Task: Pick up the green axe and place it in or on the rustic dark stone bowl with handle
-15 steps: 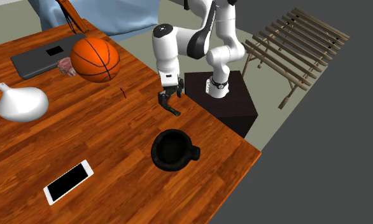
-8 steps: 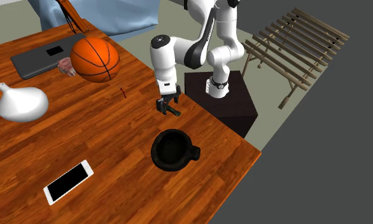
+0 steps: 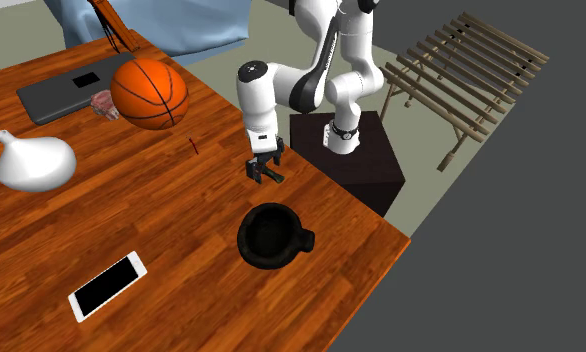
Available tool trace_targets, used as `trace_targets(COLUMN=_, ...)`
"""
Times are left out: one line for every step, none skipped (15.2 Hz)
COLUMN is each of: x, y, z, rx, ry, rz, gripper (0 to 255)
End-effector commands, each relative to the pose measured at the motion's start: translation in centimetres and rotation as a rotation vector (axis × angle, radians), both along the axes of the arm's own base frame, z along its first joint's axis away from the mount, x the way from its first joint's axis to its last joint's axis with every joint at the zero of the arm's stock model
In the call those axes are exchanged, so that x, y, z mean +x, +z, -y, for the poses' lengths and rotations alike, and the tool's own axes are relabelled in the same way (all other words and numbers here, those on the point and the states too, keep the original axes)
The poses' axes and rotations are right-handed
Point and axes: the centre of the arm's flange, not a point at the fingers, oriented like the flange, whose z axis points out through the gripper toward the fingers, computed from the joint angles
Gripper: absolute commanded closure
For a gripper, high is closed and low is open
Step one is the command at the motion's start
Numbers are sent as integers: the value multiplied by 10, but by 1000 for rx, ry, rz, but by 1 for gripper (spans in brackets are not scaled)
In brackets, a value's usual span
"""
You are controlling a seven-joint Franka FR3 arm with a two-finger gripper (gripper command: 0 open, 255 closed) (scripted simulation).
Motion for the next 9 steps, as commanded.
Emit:
trace_targets(x=0, y=0, z=0, rx=0, ry=0, rz=0, gripper=0)
trace_targets(x=0, y=0, z=0, rx=0, ry=0, rz=0, gripper=255)
trace_targets(x=0, y=0, z=0, rx=0, ry=0, rz=0, gripper=255)
trace_targets(x=0, y=0, z=0, rx=0, ry=0, rz=0, gripper=255)
trace_targets(x=0, y=0, z=0, rx=0, ry=0, rz=0, gripper=255)
trace_targets(x=0, y=0, z=0, rx=0, ry=0, rz=0, gripper=255)
trace_targets(x=0, y=0, z=0, rx=0, ry=0, rz=0, gripper=255)
trace_targets(x=0, y=0, z=0, rx=0, ry=0, rz=0, gripper=255)
trace_targets(x=0, y=1, z=0, rx=0, ry=0, rz=0, gripper=255)
